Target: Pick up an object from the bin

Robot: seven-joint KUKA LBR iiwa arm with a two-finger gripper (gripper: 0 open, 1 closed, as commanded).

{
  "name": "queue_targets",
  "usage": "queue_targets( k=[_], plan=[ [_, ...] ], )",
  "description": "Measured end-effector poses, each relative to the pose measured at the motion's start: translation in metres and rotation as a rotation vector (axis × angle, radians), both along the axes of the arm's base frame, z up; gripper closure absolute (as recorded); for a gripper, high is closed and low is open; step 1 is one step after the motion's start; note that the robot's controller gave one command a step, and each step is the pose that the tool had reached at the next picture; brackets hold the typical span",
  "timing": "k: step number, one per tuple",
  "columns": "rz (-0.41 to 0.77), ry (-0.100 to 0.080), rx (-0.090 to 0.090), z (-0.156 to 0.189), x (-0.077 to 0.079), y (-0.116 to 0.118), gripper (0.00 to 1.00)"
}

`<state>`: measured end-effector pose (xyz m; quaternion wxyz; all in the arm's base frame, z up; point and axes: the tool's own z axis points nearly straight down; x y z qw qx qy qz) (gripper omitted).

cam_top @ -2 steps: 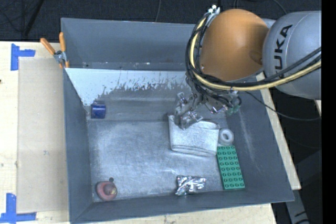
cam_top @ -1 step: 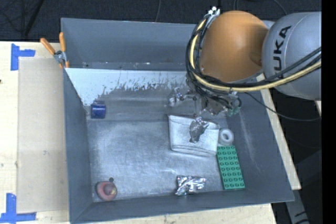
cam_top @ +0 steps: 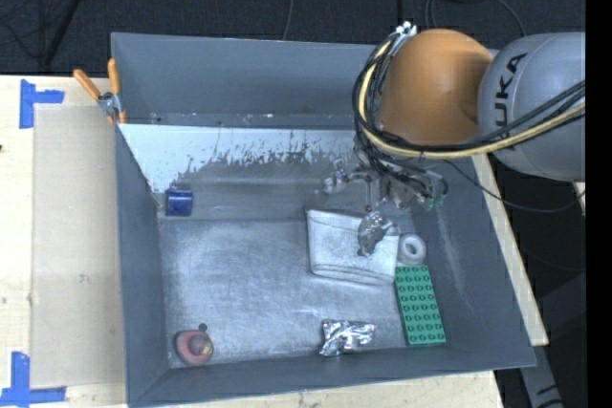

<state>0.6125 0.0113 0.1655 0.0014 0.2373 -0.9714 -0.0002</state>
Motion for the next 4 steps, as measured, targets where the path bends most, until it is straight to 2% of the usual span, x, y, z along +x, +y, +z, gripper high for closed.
queue_targets(
  k=[1, 2, 3, 4],
  plan=[
    [0.003, -0.004, 0.003, -0.097, -0.055, 0.006, 0.0],
    [-0.087, 0.021, 0.005, -0.095, -0.01, 0.0, 0.0],
    [0.121, 0.025, 0.017, -0.096, -0.005, -0.038, 0.0],
    [0.16, 0.023, 0.012, -0.093, -0.002, -0.061, 0.0]
  ],
)
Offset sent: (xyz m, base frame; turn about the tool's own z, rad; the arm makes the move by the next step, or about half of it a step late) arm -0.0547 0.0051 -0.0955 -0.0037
